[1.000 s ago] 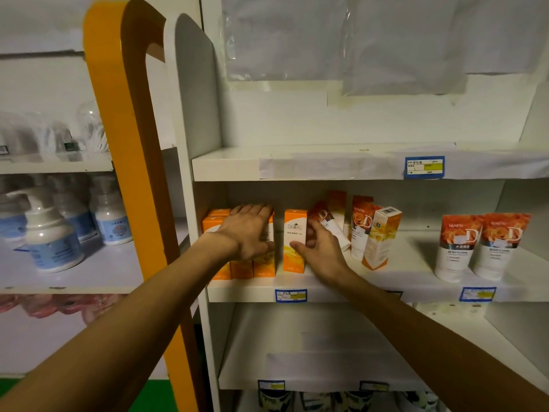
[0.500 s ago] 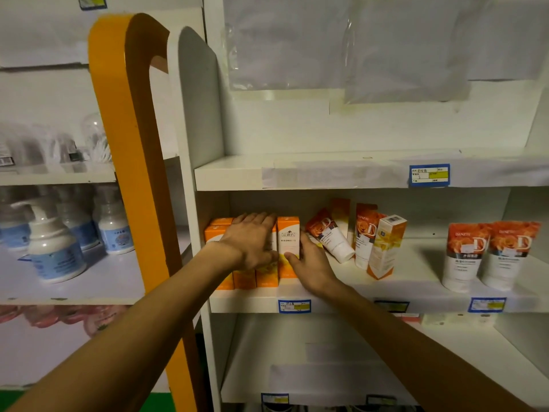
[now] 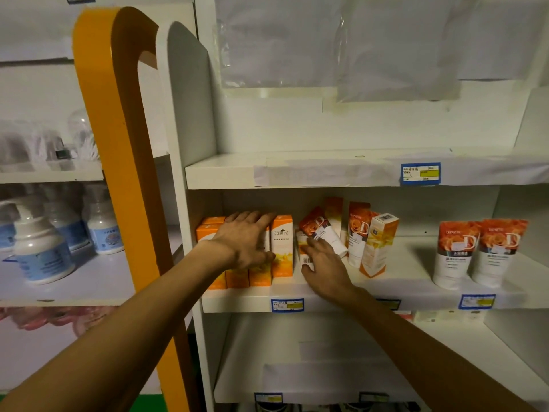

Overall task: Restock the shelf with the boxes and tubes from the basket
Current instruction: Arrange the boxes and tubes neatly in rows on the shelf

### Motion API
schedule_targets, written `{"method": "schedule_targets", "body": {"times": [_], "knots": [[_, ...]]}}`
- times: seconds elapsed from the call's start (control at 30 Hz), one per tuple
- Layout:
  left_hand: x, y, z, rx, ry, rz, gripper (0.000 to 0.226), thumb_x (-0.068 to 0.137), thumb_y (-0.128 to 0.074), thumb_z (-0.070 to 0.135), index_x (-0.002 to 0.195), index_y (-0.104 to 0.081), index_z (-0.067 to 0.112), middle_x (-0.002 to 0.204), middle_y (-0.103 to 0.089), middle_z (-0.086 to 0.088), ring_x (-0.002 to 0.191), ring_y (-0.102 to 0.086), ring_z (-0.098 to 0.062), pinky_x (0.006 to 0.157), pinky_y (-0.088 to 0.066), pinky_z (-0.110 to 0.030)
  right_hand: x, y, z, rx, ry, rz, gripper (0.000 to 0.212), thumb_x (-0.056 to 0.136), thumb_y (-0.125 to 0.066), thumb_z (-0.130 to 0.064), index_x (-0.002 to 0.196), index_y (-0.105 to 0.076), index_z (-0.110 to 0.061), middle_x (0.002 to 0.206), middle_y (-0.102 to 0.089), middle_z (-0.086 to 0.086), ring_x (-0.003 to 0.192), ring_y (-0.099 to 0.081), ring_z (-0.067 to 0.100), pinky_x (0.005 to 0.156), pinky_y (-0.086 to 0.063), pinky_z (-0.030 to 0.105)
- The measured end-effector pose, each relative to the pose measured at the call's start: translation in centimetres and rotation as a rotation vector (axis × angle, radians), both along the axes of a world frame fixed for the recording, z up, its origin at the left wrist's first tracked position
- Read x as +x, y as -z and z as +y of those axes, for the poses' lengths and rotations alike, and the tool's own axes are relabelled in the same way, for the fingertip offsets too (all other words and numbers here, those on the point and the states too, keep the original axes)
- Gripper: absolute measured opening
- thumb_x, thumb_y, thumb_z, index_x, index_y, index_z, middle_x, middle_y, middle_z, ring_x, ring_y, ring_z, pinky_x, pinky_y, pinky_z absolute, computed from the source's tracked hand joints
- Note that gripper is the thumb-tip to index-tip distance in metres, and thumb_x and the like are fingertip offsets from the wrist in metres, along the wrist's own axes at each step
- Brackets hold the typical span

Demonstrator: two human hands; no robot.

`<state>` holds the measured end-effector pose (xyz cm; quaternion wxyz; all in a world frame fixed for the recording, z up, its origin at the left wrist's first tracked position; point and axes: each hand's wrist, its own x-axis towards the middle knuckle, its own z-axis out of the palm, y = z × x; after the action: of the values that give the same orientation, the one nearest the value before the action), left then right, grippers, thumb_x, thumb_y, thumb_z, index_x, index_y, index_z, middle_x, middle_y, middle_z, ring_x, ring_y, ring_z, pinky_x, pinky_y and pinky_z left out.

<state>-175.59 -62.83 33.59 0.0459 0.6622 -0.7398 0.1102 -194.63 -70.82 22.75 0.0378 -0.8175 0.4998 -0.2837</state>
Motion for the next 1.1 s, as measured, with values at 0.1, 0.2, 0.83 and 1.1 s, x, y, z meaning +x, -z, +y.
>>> {"method": "schedule_targets", "body": {"times": [0.1,0.2,0.83,1.1], "knots": [[0.0,0.0,-0.1,-0.007,-0.001,-0.007,0.095,0.085,-0.061,0.063,0.157,-0.009,0.032,0.163,-0.022,-0.003,0.150,-0.018,-0.027,0.122,-0.012,-0.043,-0.3,0.6,0.0,0.015,-0.024,0.049,0.052,0.100,-0.051,-0.037,0.149,-0.043,-0.022,0.154,-0.042,-0.003,0.144,-0.032,0.018,0.118,-0.025,0.035],[0.0,0.0,-0.3,-0.006,-0.008,-0.004,0.094,0.085,-0.061,0.063,0.157,-0.009,0.032,0.162,-0.022,-0.003,0.150,-0.018,-0.028,0.121,-0.012,-0.043,-0.4,0.6,0.4,-0.035,-0.002,-0.042,0.042,0.096,-0.057,-0.043,0.133,-0.058,-0.023,0.134,-0.060,-0.005,0.124,-0.052,0.015,0.104,-0.043,0.032],[0.0,0.0,-0.1,-0.001,-0.014,0.000,0.095,0.085,-0.062,0.062,0.157,-0.008,0.031,0.163,-0.021,-0.004,0.150,-0.018,-0.028,0.121,-0.013,-0.045,-3.2,-1.4,1.7,0.101,0.217,-0.067,0.062,0.085,-0.065,-0.053,0.136,-0.053,-0.019,0.128,-0.062,0.000,0.110,-0.061,0.021,0.082,-0.057,0.033],[-0.3,-0.1,0.1,0.017,-0.023,0.010,0.094,0.086,-0.062,0.062,0.157,-0.008,0.032,0.163,-0.019,-0.004,0.150,-0.017,-0.029,0.121,-0.012,-0.045,-3.1,-2.2,1.9,0.201,0.213,-0.068,0.053,0.091,-0.056,-0.060,0.123,-0.062,-0.018,0.117,-0.069,0.001,0.100,-0.064,0.019,0.077,-0.055,0.030]]}}
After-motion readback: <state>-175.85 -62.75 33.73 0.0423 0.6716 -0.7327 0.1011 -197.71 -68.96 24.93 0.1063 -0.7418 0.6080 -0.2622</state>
